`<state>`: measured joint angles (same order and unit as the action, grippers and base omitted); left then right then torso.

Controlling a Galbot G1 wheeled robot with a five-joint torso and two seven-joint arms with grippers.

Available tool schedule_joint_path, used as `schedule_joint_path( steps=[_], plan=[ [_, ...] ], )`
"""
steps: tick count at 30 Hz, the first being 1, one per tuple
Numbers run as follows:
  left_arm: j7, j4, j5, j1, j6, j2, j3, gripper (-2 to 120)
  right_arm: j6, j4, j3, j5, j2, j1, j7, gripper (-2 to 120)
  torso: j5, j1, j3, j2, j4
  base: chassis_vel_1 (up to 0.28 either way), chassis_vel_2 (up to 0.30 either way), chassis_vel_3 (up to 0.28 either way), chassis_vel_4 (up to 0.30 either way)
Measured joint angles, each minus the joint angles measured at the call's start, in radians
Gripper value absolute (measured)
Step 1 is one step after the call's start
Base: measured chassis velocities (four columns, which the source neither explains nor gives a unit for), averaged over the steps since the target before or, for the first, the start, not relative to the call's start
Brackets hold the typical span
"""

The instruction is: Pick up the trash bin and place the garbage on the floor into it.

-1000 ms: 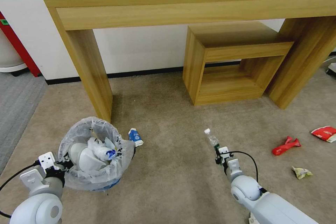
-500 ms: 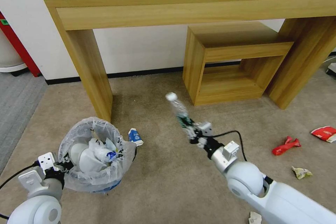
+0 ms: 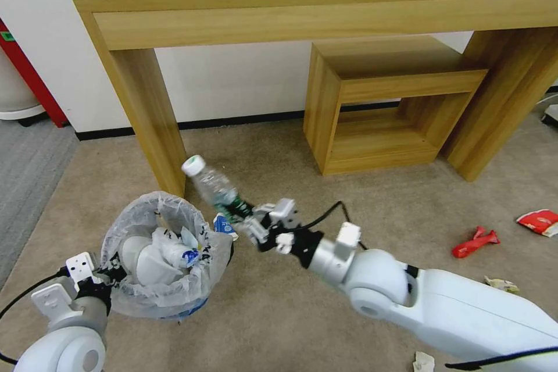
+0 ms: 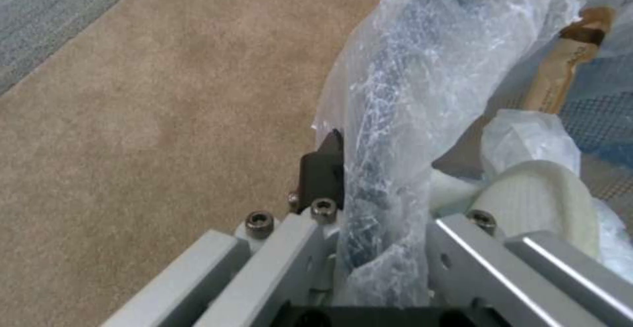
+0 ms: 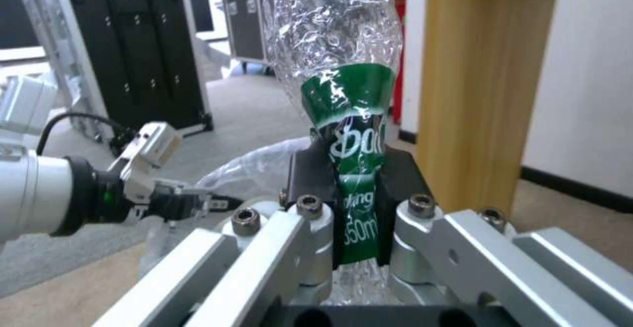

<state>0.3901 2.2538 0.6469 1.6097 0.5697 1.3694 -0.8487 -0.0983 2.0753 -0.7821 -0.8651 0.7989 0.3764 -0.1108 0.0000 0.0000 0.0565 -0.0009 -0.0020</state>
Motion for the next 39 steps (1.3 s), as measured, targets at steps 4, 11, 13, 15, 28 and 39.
schedule_joint_path(
  steps=[4, 11, 13, 15, 28, 39],
  plan=[
    [0.000, 0.010, 0.002, 0.000, 0.000, 0.001, 0.000, 1, 0.037, -0.045, -0.094, -0.043, 0.059, -0.096, -0.054, 7, -0.0001, 0.000, 0.000, 0.000, 0.0000, 0.000, 0.000, 0.000, 0.000],
    [-0.001, 0.025, 0.007, 0.001, 0.000, 0.001, -0.002, 1, 0.092, -0.138, -0.201, -0.087, 0.160, -0.166, -0.144, 7, -0.0001, 0.000, 0.000, 0.000, 0.0000, 0.000, 0.000, 0.000, 0.000],
    [-0.001, 0.030, 0.010, 0.003, 0.000, 0.001, -0.003, 1, 0.107, -0.174, -0.226, -0.093, 0.198, -0.181, -0.165, 7, -0.0002, 0.000, 0.000, 0.000, 0.0000, 0.000, 0.000, 0.000, 0.000],
    [-0.001, 0.031, 0.010, 0.004, 0.000, 0.001, -0.003, 1, 0.110, -0.189, -0.234, -0.094, 0.215, -0.185, -0.172, 7, -0.0001, 0.000, 0.000, 0.000, 0.0001, 0.000, 0.000, 0.000, 0.000],
    [-0.004, 0.037, 0.015, 0.006, -0.003, 0.004, -0.005, 1, 0.125, -0.253, -0.272, -0.089, 0.303, -0.190, -0.208, 6, -0.0001, 0.000, 0.000, 0.000, -0.0001, 0.000, 0.000, 0.000, 0.000],
    [-0.009, 0.041, 0.013, 0.015, -0.007, 0.005, -0.002, 1, 0.128, -0.319, -0.281, -0.079, 0.394, -0.191, -0.228, 6, 0.0000, 0.000, 0.000, 0.000, 0.0000, 0.000, 0.000, 0.000, 0.000]
  ],
)
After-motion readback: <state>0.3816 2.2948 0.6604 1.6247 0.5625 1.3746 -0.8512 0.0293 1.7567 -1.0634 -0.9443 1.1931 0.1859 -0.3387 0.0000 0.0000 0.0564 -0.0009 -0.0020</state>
